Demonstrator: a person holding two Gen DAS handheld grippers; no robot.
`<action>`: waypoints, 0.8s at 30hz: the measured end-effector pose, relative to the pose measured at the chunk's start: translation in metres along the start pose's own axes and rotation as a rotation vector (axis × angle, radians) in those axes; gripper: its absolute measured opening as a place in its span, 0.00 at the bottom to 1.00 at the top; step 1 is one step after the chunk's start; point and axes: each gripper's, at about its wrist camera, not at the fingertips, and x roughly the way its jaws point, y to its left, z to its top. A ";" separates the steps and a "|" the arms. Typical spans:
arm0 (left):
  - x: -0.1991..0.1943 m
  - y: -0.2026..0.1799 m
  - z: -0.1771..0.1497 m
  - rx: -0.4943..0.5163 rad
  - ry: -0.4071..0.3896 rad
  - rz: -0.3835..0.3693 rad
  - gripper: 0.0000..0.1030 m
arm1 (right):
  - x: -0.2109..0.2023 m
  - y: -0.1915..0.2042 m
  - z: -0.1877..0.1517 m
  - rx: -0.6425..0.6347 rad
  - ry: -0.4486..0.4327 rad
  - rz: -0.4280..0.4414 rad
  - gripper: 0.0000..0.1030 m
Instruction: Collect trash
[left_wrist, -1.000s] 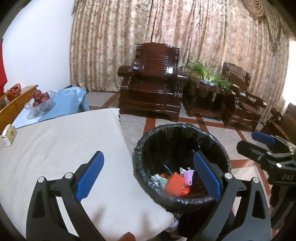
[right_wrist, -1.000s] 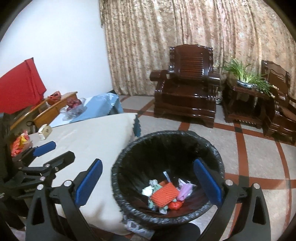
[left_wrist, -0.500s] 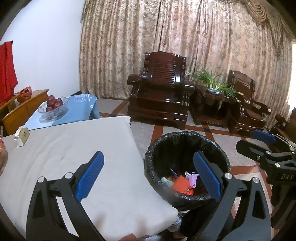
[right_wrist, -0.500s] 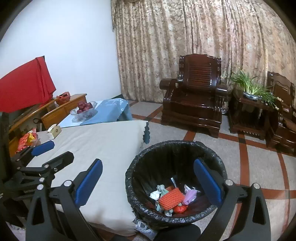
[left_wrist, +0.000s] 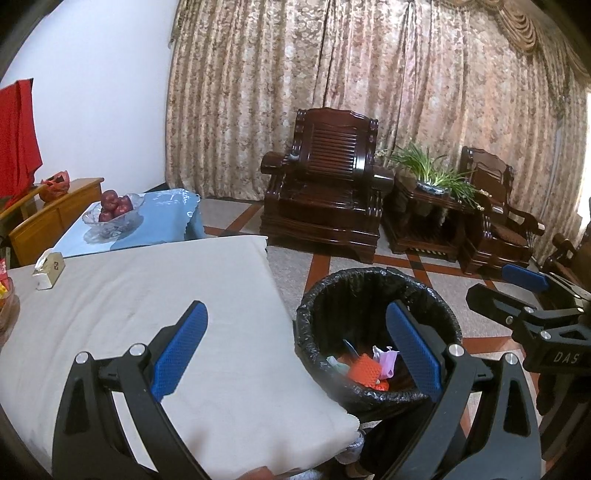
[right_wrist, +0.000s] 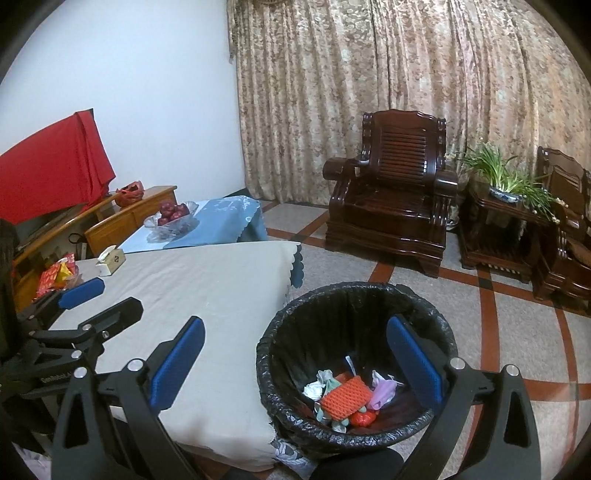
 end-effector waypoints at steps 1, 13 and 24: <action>0.000 0.000 0.000 0.000 0.000 0.000 0.92 | 0.000 0.000 0.000 0.001 0.000 0.001 0.94; 0.000 0.001 0.000 0.001 0.000 0.000 0.92 | 0.000 0.002 0.000 -0.002 0.000 0.000 0.94; 0.000 0.003 -0.001 0.001 0.000 0.002 0.92 | 0.001 0.005 0.000 -0.003 0.000 0.001 0.94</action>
